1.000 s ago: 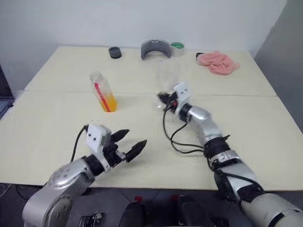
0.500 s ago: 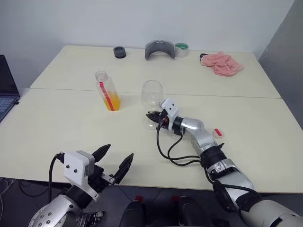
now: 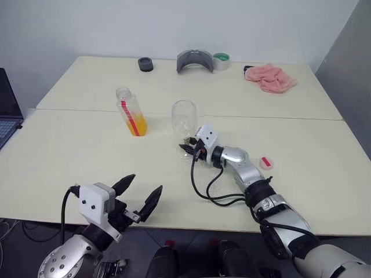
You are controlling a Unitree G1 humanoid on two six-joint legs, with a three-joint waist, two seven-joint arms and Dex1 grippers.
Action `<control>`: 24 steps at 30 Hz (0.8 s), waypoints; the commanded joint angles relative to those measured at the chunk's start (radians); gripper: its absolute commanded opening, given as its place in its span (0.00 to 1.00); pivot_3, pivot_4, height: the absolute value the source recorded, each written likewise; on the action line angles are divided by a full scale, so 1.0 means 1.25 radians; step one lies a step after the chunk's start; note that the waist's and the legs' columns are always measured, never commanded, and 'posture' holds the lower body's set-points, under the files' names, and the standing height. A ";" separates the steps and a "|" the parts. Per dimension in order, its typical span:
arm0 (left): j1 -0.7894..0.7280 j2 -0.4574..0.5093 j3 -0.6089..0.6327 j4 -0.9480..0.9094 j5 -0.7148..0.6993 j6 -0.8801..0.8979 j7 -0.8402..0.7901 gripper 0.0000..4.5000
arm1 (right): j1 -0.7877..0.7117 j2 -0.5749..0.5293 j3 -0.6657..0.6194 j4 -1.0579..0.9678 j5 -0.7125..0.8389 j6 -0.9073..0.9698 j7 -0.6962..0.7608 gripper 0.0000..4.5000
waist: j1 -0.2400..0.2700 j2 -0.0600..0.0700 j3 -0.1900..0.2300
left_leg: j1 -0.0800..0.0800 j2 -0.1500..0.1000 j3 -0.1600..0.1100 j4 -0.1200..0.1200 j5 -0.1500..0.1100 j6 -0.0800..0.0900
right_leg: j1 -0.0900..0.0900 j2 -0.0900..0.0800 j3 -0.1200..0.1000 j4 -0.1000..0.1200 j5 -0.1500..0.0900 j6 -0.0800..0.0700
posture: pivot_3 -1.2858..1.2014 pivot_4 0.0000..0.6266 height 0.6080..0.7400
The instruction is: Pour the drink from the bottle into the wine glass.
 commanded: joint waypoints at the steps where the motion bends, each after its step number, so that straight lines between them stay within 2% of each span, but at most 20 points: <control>1: -0.009 -0.004 0.004 0.009 0.013 -0.026 0.007 1.00 | 0.021 -0.016 -0.012 -0.058 0.012 0.006 0.017 0.64 | 0.000 0.000 0.000 | 0.000 0.000 0.000 0.000 0.000 0.000 | 0.000 0.000 0.000 0.000 0.000 0.000 | 0.52 0.24 1.00; 5: -0.025 -0.003 0.020 0.086 0.040 -0.067 -0.005 1.00 | 0.095 -0.061 -0.022 -0.189 0.042 0.061 0.052 0.94 | 0.002 0.000 0.000 | 0.000 0.000 0.000 0.000 0.000 0.000 | 0.000 0.000 0.000 0.000 0.000 0.000 | 0.52 0.24 1.00; 6: -0.034 -0.002 0.027 0.115 0.048 -0.080 -0.007 1.00 | 0.117 -0.075 -0.025 -0.236 0.052 0.084 0.061 0.99 | 0.002 0.000 0.000 | 0.000 0.000 0.000 -0.001 0.000 0.000 | 0.000 0.000 0.000 0.000 0.000 0.000 | 0.52 0.24 1.00; 10: -0.078 -0.007 0.043 0.202 0.070 -0.113 0.010 1.00 | 0.204 -0.153 -0.043 -0.446 0.098 0.192 0.090 0.99 | 0.006 0.003 0.002 | -0.001 0.000 0.000 -0.002 0.000 0.000 | -0.001 0.000 0.000 -0.001 0.000 0.000 | 0.52 0.24 1.00; 16: -0.203 -0.034 0.027 0.356 0.139 -0.183 0.046 1.00 | 0.328 -0.322 -0.110 -0.829 0.271 0.457 0.149 0.99 | 0.018 0.003 0.001 | -0.001 -0.001 0.000 -0.001 0.000 0.000 | 0.000 -0.001 -0.001 -0.001 0.000 0.000 | 0.52 0.24 1.00; 20: -0.315 -0.045 0.009 0.449 0.180 -0.190 0.077 1.00 | 0.377 -0.417 -0.166 -0.983 0.376 0.567 0.168 0.99 | 0.020 0.001 0.001 | -0.001 -0.001 -0.002 0.000 0.000 0.000 | 0.000 0.000 -0.002 -0.001 0.000 0.000 | 0.52 0.24 1.00; 24: -0.408 -0.035 0.006 0.539 0.223 -0.207 0.095 1.00 | 0.410 -0.484 -0.222 -1.071 0.467 0.626 0.179 0.99 | 0.018 0.000 0.001 | -0.001 -0.001 -0.002 0.000 0.000 0.000 | 0.001 0.002 -0.002 -0.001 0.000 0.000 | 0.52 0.24 1.00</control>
